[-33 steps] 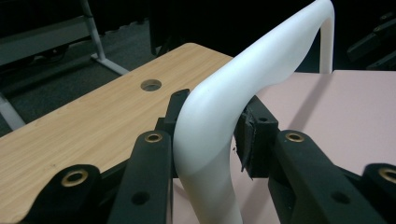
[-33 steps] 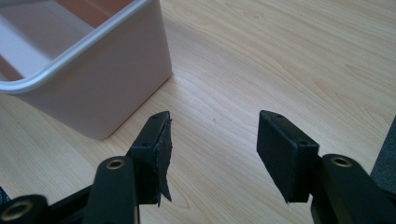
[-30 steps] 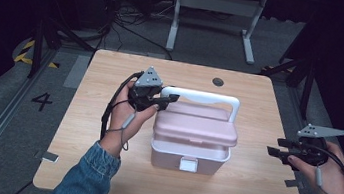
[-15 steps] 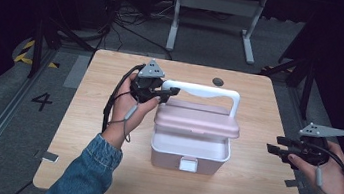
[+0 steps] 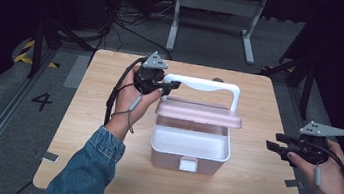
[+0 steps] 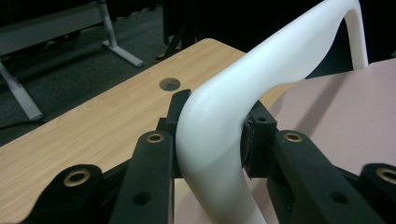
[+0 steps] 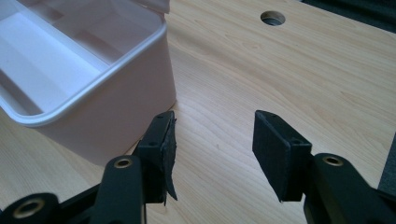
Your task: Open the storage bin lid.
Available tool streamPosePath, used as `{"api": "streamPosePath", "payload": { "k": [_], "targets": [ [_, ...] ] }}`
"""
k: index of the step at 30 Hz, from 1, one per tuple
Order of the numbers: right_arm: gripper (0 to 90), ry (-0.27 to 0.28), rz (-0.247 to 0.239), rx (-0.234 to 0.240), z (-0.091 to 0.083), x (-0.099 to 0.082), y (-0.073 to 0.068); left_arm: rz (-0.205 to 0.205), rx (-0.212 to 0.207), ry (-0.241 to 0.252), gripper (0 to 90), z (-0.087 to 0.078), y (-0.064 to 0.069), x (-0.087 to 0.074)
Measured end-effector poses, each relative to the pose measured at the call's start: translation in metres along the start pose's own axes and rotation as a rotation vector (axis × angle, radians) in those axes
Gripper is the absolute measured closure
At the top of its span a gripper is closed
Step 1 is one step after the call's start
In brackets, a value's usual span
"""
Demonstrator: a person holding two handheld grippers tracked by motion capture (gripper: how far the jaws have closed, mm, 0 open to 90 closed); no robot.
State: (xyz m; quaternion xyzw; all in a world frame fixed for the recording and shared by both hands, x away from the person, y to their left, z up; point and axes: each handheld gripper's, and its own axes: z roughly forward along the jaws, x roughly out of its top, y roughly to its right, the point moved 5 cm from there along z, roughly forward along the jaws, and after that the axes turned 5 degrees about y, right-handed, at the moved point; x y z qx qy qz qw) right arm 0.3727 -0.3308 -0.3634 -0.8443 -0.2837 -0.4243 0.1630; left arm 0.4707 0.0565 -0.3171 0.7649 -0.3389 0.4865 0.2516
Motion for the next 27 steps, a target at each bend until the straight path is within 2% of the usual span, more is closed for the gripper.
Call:
{"api": "streamPosePath", "payload": {
  "k": [4,8,12,17,20,23,27],
  "targets": [
    [50.0,0.005,-0.003,0.007,0.001,0.001,-0.002,-0.015,0.004,-0.008,70.2,0.004,-0.005,0.003],
    [50.2,0.013,-0.008,0.009,0.002,0.003,-0.002,-0.013,0.009,-0.015,70.2,0.008,-0.008,0.005],
    [50.4,0.044,0.017,0.023,0.001,0.006,-0.005,-0.018,0.014,-0.021,70.2,0.010,-0.011,0.006],
    [49.6,0.079,-0.001,0.032,0.001,0.012,-0.009,-0.017,0.011,-0.025,70.2,0.012,-0.015,0.007],
    [47.0,0.089,-0.003,0.035,0.003,0.015,-0.011,-0.031,0.010,-0.025,70.1,0.013,-0.017,0.007],
    [46.2,0.104,0.004,0.062,0.005,0.020,-0.017,-0.032,0.012,-0.021,70.0,0.015,-0.019,0.007],
    [44.3,0.144,-0.031,0.084,0.009,0.031,-0.026,-0.038,0.023,-0.027,70.1,0.017,-0.020,0.008]
  ]
}}
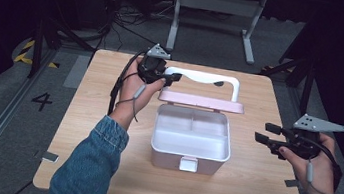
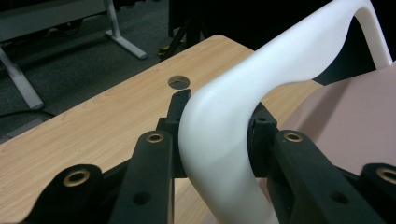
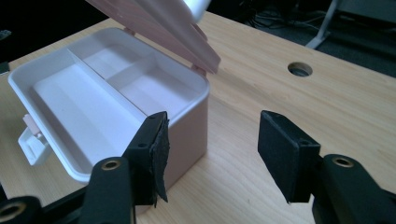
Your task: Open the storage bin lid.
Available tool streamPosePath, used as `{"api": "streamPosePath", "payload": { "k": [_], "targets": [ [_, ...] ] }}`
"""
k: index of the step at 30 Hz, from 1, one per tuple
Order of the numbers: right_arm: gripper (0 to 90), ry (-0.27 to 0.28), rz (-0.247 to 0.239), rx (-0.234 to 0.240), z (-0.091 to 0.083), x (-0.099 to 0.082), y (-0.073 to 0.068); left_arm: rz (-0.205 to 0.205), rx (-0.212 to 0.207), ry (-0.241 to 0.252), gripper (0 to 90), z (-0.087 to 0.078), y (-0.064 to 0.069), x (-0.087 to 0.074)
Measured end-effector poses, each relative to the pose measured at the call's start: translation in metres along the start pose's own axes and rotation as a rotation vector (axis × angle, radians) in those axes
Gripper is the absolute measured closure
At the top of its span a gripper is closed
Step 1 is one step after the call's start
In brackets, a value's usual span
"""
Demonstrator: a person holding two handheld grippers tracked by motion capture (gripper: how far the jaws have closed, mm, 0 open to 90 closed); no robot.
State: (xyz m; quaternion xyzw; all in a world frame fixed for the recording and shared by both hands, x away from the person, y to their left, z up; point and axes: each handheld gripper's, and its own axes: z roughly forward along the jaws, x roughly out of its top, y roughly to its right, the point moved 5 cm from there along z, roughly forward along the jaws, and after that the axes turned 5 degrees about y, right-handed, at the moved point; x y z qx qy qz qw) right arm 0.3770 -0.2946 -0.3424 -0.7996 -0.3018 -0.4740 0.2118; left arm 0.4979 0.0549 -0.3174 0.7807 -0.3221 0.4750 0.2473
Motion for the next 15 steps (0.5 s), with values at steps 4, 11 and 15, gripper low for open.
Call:
{"api": "streamPosePath", "payload": {
  "k": [4,11,15],
  "targets": [
    [44.0,0.011,-0.023,0.017,0.006,0.005,-0.005,0.010,0.004,-0.008,70.1,0.001,-0.002,0.001],
    [59.9,0.032,-0.033,0.111,0.013,0.016,-0.020,0.003,0.018,-0.014,70.0,0.003,-0.003,0.002],
    [75.5,0.074,-0.056,0.152,0.017,0.024,-0.027,-0.001,0.026,-0.020,70.0,0.004,-0.004,0.002]
  ]
}}
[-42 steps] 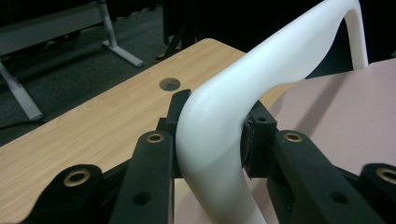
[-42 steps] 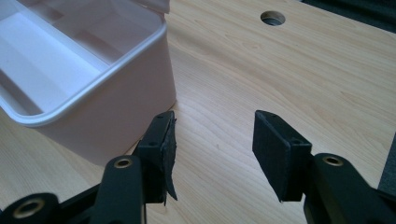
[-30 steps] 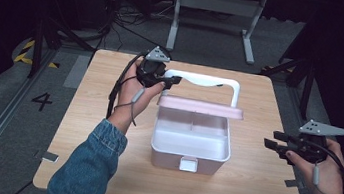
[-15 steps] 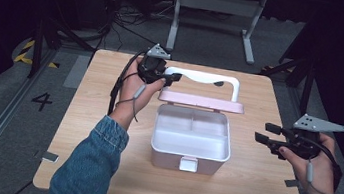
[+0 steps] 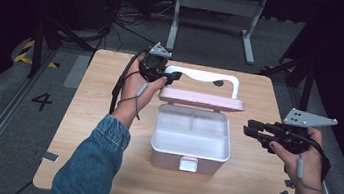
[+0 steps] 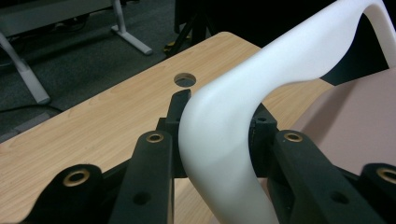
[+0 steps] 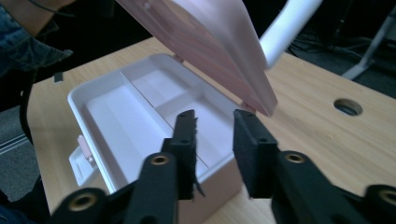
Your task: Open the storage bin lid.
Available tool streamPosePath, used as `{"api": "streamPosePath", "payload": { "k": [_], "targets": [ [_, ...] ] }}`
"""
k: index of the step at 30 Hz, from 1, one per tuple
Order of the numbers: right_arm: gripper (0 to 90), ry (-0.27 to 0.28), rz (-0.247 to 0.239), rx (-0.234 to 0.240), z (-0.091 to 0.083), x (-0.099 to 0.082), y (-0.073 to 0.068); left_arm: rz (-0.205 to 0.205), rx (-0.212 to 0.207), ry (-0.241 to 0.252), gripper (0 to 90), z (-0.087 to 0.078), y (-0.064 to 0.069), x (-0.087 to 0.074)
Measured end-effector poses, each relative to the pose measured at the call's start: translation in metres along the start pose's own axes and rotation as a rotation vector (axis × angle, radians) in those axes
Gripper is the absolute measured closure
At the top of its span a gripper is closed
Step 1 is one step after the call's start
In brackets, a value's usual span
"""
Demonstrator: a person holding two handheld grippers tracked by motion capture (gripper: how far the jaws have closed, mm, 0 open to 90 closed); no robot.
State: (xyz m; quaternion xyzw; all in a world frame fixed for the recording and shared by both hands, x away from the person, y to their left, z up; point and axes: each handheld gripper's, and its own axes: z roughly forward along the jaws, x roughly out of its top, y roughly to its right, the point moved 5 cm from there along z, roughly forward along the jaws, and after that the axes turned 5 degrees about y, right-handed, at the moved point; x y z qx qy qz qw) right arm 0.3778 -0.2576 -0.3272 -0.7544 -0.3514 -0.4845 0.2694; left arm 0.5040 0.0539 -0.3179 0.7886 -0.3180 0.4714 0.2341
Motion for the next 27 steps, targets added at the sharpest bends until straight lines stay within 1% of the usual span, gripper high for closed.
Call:
{"api": "streamPosePath", "payload": {
  "k": [2,3,5,8,10,11,17,18,19,21,25,27],
  "targets": [
    [82.9,0.017,-0.008,0.011,0.003,0.003,0.000,0.001,0.022,-0.005,67.7,0.000,-0.002,0.000],
    [86.4,0.026,-0.006,0.012,0.005,0.005,0.000,0.003,0.025,-0.008,67.7,-0.001,-0.003,0.000],
    [90.0,0.056,-0.011,0.014,0.008,0.008,0.000,-0.006,0.020,-0.003,67.5,-0.002,-0.002,0.000],
    [90.0,0.086,-0.009,0.027,0.015,0.013,-0.001,0.007,0.023,-0.008,67.6,-0.003,-0.002,0.000],
    [90.0,0.105,-0.004,0.031,0.020,0.015,-0.002,0.000,0.027,-0.006,67.5,-0.002,-0.001,0.000],
    [90.0,0.112,-0.001,0.034,0.022,0.016,-0.002,0.004,0.028,-0.005,67.5,-0.002,-0.001,0.001],
    [90.0,0.144,0.005,0.017,0.027,0.021,-0.002,-0.005,0.007,-0.002,65.9,-0.005,0.000,0.000],
    [90.0,0.146,0.007,0.016,0.028,0.021,-0.002,-0.008,0.004,0.005,64.1,-0.005,0.000,0.000],
    [90.0,0.146,0.004,0.014,0.028,0.021,-0.001,0.001,0.002,0.014,62.3,-0.005,0.000,0.000],
    [90.0,0.145,0.004,0.011,0.028,0.020,-0.001,-0.004,-0.002,0.026,58.4,-0.007,0.002,0.000],
    [90.0,0.143,0.004,0.011,0.028,0.020,-0.001,0.006,0.012,0.034,50.3,-0.013,0.001,-0.001],
    [90.0,0.142,0.003,0.010,0.028,0.020,-0.001,-0.005,0.015,0.050,45.2,-0.018,-0.001,-0.001]
  ]
}}
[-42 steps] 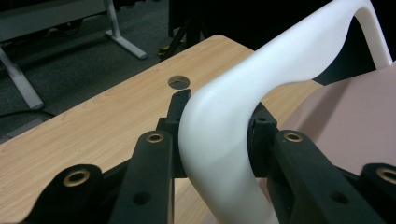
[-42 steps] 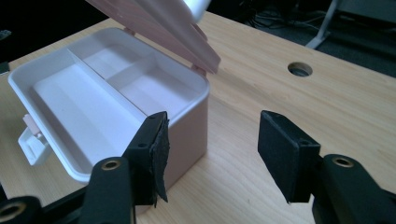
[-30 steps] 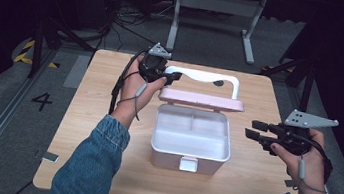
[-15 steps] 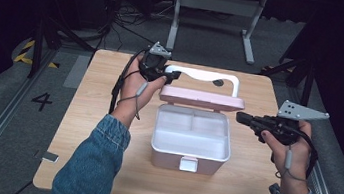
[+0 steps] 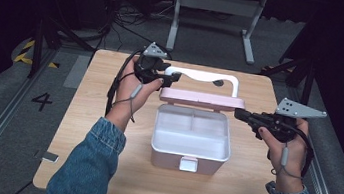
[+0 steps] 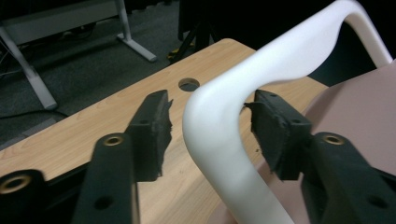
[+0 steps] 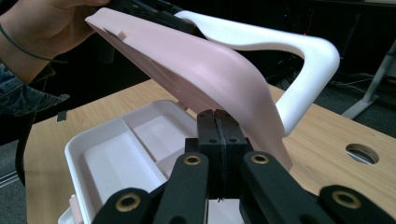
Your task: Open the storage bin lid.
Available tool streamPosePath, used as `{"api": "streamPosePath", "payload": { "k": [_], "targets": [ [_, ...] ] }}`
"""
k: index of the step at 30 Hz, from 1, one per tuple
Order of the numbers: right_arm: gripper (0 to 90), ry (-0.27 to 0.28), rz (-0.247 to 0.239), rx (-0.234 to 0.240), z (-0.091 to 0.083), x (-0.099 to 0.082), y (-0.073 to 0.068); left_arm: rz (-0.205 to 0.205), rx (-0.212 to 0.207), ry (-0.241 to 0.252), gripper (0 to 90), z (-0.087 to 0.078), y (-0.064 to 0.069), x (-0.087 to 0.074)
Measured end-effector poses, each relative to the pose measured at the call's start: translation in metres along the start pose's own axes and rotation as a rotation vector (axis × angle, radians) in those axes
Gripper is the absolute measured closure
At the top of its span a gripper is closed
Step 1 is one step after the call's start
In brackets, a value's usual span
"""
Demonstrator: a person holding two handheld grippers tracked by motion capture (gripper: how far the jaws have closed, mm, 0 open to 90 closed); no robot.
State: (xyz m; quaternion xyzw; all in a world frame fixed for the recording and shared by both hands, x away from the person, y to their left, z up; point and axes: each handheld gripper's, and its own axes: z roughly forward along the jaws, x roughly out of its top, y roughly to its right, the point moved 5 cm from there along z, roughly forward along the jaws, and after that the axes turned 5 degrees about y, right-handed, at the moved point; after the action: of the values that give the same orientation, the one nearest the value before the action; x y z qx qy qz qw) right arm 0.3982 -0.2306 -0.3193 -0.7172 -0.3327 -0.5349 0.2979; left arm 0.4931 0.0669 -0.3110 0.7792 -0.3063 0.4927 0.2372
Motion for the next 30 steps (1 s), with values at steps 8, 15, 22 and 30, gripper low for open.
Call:
{"api": "streamPosePath", "payload": {
  "k": [8,15,22,30],
  "targets": [
    [90.0,0.006,-0.002,-0.008,0.000,0.001,0.001,0.000,0.020,0.035,38.1,-0.024,-0.007,-0.002],
    [90.0,0.021,-0.001,-0.023,-0.001,0.004,0.004,0.033,0.033,0.023,36.4,-0.046,-0.008,-0.012],
    [90.0,0.027,0.011,-0.029,-0.002,0.004,0.007,0.044,0.025,0.018,35.5,-0.064,-0.010,-0.022],
    [90.0,0.037,0.016,-0.036,-0.001,0.006,0.009,0.097,-0.010,0.023,34.0,-0.085,-0.006,-0.038]
  ]
}}
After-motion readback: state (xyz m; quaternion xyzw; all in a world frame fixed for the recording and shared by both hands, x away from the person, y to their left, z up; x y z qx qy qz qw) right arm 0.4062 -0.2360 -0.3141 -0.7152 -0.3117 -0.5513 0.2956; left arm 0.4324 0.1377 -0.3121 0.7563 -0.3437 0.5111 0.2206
